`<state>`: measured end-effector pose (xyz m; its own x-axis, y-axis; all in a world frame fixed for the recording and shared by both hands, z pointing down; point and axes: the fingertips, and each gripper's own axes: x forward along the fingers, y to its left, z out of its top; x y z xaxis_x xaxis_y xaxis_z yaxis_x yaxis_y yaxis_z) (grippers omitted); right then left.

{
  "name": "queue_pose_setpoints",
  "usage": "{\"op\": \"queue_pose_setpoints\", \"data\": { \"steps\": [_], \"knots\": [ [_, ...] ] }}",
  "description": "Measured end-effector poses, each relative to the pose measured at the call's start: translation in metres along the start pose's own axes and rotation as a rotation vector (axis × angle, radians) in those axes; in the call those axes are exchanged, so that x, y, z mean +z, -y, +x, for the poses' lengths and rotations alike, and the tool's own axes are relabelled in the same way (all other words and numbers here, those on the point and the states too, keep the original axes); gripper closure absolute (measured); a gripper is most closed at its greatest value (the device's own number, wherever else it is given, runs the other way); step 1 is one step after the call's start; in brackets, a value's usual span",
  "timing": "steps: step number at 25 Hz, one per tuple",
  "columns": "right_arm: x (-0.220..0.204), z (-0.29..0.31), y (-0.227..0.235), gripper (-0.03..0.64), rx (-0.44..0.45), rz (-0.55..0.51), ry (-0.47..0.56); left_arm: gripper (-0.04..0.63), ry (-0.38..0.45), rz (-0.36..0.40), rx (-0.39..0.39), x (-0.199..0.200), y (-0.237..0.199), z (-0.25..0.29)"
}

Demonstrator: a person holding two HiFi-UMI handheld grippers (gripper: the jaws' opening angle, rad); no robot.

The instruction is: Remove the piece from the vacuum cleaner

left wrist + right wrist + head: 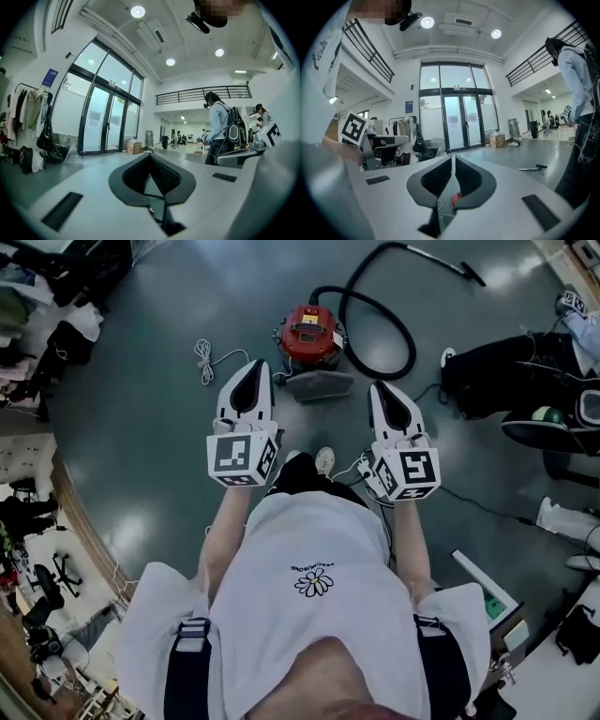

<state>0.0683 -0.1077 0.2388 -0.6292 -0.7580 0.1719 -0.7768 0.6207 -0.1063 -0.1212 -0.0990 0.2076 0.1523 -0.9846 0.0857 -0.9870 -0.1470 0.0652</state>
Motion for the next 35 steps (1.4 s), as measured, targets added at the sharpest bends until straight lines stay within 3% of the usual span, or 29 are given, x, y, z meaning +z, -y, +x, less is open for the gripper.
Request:
{"op": "queue_pose_setpoints", "data": {
  "steps": [9,11,13,17,21,26,30,33,35],
  "knots": [
    [0.001,0.046,0.027,0.595,-0.022,-0.031,-0.053,0.591,-0.042,0.022,-0.048,0.004,-0.009,0.068],
    [-0.007,0.065,0.027,0.454,-0.001,-0.099,-0.109,0.591,-0.064,0.037,-0.066,-0.002,-0.013,0.083],
    [-0.023,0.085,0.021,0.389,0.035,-0.221,-0.184,0.591,-0.133,0.087,-0.114,-0.021,-0.016,0.101],
    [-0.08,0.126,0.014,0.383,0.143,-0.438,-0.334,0.591,-0.332,0.318,-0.312,-0.105,-0.015,0.158],
    [-0.187,0.158,0.033,0.383,0.258,-0.551,-0.532,0.591,-0.451,0.482,-0.552,-0.236,-0.008,0.226],
    [-0.325,0.214,0.079,0.383,0.351,-0.605,-0.688,0.591,-0.707,0.943,-0.737,-0.409,-0.03,0.286],
    [-0.409,0.232,0.102,0.383,0.406,-0.661,-0.837,0.591,-0.956,1.04,-0.783,-0.496,-0.041,0.289],
    [-0.454,0.236,0.11,0.383,0.448,-0.682,-0.962,0.591,-1.032,1.078,-0.774,-0.524,-0.046,0.293],
    [-0.477,0.237,0.115,0.383,0.476,-0.703,-1.039,0.591,-1.072,1.061,-0.77,-0.536,-0.048,0.294]
  ]
}}
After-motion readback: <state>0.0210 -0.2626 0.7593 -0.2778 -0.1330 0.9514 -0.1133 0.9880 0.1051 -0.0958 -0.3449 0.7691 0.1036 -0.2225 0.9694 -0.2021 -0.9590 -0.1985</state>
